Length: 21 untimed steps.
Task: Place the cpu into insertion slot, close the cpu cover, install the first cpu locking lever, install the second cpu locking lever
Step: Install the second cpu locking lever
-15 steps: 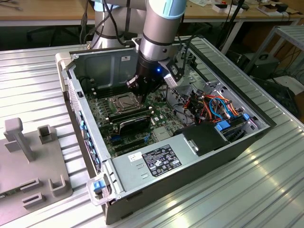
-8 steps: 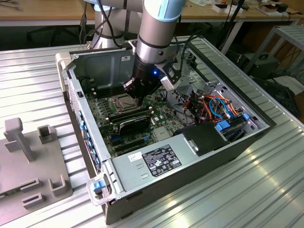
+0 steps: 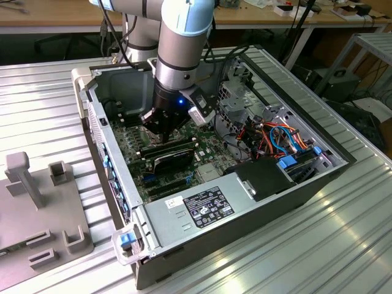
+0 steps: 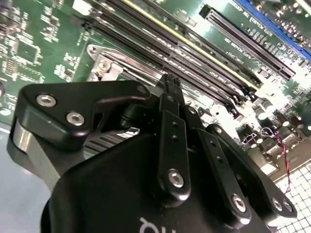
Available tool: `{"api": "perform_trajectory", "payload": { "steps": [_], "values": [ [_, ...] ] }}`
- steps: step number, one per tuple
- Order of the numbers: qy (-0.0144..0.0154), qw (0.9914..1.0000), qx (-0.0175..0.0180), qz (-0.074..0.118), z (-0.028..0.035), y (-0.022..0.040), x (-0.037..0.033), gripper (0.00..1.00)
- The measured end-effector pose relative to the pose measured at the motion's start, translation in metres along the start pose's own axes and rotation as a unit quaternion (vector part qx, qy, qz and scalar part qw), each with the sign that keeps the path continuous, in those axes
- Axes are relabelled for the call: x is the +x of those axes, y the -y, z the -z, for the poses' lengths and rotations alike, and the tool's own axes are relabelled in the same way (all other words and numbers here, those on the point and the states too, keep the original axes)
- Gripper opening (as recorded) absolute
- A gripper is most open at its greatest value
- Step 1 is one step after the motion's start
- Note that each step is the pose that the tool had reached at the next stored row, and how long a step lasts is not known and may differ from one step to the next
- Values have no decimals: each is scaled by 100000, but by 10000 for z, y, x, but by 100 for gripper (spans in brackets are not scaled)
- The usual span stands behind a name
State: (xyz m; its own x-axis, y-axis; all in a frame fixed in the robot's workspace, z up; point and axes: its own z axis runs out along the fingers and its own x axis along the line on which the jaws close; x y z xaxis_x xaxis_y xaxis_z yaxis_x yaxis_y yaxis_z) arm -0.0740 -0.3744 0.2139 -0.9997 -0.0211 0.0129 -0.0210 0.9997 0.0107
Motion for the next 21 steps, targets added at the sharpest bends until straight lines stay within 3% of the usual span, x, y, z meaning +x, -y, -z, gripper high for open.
{"api": "perform_trajectory", "payload": {
  "steps": [9,12,14,17,21],
  "values": [
    [-2,100000,11,10,1,26,32,11],
    [-2,100000,5,16,144,0,32,11],
    [-2,100000,3,10,193,-1,34,11],
    [-2,100000,-2,5,214,-1,32,11],
    [-10,100000,8,9,228,1,-47,11]
  ]
}}
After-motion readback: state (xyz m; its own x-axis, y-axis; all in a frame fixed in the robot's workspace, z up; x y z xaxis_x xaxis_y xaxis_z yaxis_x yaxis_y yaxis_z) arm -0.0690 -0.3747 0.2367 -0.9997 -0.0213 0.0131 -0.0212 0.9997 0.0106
